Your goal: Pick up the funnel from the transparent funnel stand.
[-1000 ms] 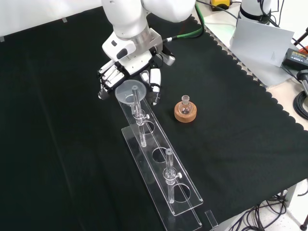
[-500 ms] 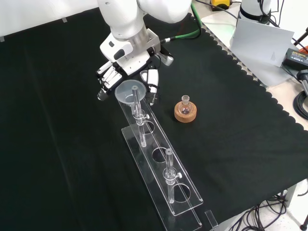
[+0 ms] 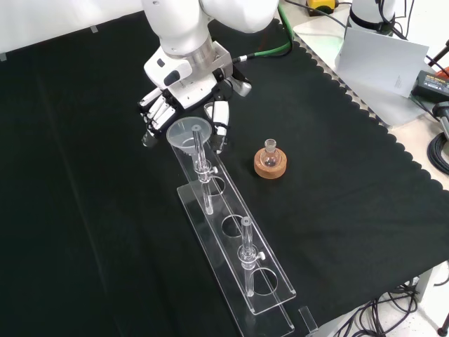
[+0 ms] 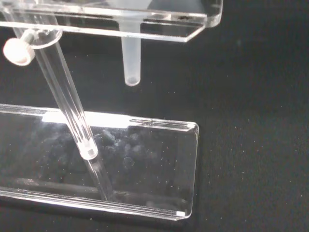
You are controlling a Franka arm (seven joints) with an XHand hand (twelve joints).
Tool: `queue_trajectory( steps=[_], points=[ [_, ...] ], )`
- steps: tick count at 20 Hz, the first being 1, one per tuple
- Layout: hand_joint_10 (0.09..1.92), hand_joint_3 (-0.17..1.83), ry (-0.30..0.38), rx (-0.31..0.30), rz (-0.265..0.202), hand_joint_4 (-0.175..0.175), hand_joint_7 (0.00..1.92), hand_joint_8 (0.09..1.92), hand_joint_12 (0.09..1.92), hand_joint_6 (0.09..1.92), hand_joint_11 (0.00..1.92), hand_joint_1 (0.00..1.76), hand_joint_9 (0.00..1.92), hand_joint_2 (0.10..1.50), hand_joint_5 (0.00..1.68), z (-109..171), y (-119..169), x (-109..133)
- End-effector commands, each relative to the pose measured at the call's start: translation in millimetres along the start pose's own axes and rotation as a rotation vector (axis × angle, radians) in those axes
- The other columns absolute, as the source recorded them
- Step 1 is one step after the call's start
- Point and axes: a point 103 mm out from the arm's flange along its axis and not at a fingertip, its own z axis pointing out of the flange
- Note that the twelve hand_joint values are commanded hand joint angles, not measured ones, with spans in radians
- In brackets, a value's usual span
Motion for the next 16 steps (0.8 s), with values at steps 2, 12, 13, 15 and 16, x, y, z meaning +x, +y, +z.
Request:
queue_trajectory(
  steps=[2,12,13,15,16],
  points=[
    [0.72,0.02,-0.001,-0.005,-0.001,-0.047,0.57,0.58,1.4,0.09,0.0,0.51,0.42,0.73,0.37,-0.9,-0.4,0.2],
    [0.69,0.02,0.001,-0.017,0.001,-0.043,0.69,0.57,1.41,0.09,0.0,0.54,0.48,0.74,0.56,-2.8,0.2,-1.7],
    [0.68,0.02,0.0,-0.023,0.0,-0.044,0.71,0.56,1.41,0.09,0.0,0.55,0.49,0.74,0.58,-3.2,0.2,-1.6],
    [0.67,0.02,-0.001,-0.035,-0.002,-0.044,0.75,0.56,1.41,0.1,0.0,0.56,0.51,0.74,0.62,-5.2,0.1,-1.2],
    [0.66,0.02,-0.004,-0.044,-0.005,-0.043,0.77,0.55,1.42,0.1,0.0,0.56,0.53,0.74,0.63,-6.5,-0.1,-0.6]
  ],
)
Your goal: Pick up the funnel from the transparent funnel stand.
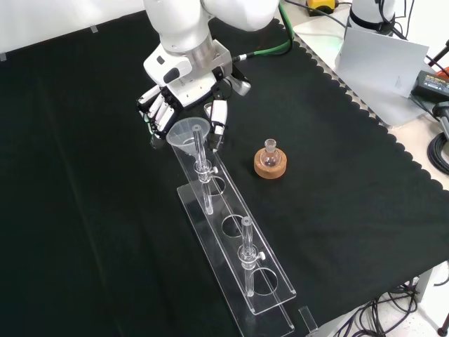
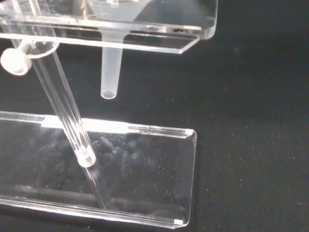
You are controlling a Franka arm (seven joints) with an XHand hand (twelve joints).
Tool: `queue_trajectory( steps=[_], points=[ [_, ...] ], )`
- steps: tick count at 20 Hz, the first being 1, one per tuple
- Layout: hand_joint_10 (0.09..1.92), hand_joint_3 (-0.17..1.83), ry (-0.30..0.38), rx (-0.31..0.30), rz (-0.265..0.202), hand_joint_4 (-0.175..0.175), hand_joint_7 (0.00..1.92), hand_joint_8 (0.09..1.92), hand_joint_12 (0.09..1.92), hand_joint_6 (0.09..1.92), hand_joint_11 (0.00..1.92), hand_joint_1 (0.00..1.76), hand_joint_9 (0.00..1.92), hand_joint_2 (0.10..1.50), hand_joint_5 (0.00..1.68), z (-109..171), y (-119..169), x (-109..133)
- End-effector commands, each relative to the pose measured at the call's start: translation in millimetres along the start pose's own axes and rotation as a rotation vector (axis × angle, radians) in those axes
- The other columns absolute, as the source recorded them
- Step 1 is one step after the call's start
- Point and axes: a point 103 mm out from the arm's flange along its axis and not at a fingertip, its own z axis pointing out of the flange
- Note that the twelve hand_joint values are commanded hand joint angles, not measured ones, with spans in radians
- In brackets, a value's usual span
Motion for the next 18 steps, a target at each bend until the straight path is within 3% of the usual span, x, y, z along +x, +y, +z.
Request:
queue_trajectory(
  steps=[1,9,18],
  points=[
    [0.65,0.02,-0.004,-0.034,-0.008,-0.042,0.79,0.56,1.42,0.11,0.0,0.57,0.54,0.74,0.65,-5.2,-0.6,1.4],
    [0.49,0.02,-0.032,-0.071,-0.049,-0.021,1.07,0.51,1.46,0.3,0.0,0.65,0.75,0.75,0.74,-23.9,-2.9,6.2],
    [0.43,0.03,-0.088,-0.122,-0.076,-0.013,1.12,0.5,1.47,0.52,0.0,0.78,0.81,0.75,0.69,-41.1,-20.8,2.8]
  ],
)
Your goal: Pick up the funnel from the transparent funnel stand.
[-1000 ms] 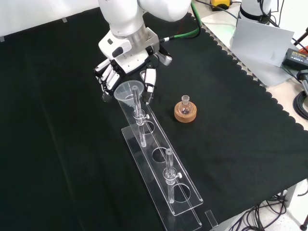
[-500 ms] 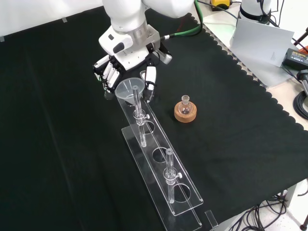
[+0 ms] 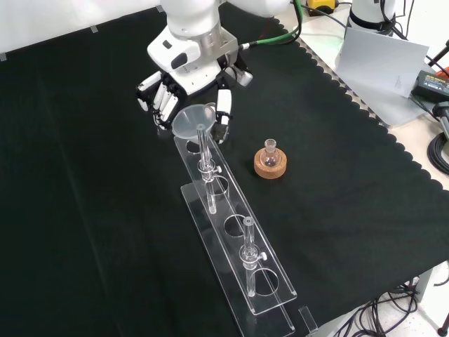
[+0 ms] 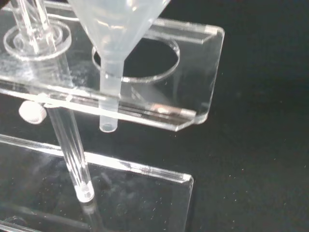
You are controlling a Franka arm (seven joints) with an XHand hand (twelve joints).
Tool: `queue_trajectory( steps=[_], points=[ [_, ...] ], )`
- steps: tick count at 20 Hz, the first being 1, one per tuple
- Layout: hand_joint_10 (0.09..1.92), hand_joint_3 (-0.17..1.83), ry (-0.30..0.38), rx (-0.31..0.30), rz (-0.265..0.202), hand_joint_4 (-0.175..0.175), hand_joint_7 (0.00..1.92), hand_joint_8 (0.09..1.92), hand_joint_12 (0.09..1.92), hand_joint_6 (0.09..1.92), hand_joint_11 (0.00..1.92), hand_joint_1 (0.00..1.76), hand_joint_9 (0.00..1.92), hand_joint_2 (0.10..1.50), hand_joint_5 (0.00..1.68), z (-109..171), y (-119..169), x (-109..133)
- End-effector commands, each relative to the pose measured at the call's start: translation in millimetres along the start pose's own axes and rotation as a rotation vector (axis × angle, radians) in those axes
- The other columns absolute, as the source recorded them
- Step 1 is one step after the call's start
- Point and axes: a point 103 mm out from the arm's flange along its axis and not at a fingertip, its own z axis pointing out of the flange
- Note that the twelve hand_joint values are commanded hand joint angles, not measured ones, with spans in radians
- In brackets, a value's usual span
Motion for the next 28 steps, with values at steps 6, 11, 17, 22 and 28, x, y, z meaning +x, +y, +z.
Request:
queue_trajectory(
  steps=[6,11,17,22,28],
  points=[
    [0.43,0.04,-0.023,-0.095,-0.002,-0.009,1.13,0.5,1.5,0.58,0.0,0.82,0.85,0.75,0.68,-32.6,-18.6,-11.8],
    [0.43,0.04,-0.022,-0.13,-0.013,-0.008,1.13,0.51,1.51,0.6,0.0,0.83,0.85,0.75,0.68,-48.8,-21.3,-14.2],
    [0.42,0.04,-0.019,-0.166,-0.038,-0.007,1.13,0.51,1.51,0.6,0.0,0.83,0.86,0.75,0.68,-68.9,-29.2,-14.9],
    [0.42,0.04,-0.027,-0.192,-0.045,-0.008,1.13,0.51,1.51,0.61,0.0,0.83,0.86,0.75,0.67,-83.1,-43.0,-21.9],
    [0.42,0.05,-0.022,-0.183,-0.021,-0.008,1.13,0.51,1.51,0.61,0.0,0.83,0.86,0.75,0.67,-93.3,-70.8,-35.9]
  ],
)
